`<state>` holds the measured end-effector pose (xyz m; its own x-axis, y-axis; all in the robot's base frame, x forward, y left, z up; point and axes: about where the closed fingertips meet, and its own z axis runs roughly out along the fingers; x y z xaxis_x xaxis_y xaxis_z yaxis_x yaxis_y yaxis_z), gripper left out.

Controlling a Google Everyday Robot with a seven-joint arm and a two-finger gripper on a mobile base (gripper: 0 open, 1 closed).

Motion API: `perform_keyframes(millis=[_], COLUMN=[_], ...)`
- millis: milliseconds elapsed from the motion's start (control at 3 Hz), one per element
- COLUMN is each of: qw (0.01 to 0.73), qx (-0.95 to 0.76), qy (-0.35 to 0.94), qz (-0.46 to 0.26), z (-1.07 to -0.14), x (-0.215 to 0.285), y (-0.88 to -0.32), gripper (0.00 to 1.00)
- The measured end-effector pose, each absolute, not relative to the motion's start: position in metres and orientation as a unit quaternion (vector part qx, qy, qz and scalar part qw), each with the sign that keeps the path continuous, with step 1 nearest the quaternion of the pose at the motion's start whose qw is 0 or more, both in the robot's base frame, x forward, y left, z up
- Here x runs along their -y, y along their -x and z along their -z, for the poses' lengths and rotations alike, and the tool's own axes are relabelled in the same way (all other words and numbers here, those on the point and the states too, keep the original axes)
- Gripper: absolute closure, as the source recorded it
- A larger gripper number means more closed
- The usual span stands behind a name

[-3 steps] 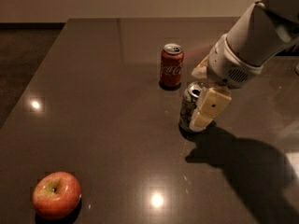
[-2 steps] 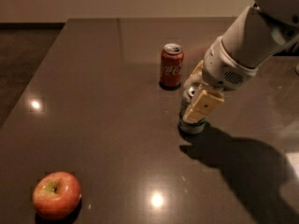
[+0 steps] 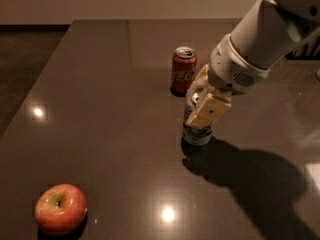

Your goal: Move 7up can near apple

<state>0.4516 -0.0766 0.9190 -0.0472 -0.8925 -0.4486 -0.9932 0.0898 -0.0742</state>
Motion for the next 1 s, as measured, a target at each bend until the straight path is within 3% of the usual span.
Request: perform_keyframes(millis=[333, 1000], qw=[0.194, 0.180], qx=[-0.672, -0.611], qy=[0.699, 0.753], qz=[-0.147, -0.164], z=[-0.931, -0.930], x=[0.038, -0.015], y=[-0.418, -0.364], gripper=[1.00, 1.00])
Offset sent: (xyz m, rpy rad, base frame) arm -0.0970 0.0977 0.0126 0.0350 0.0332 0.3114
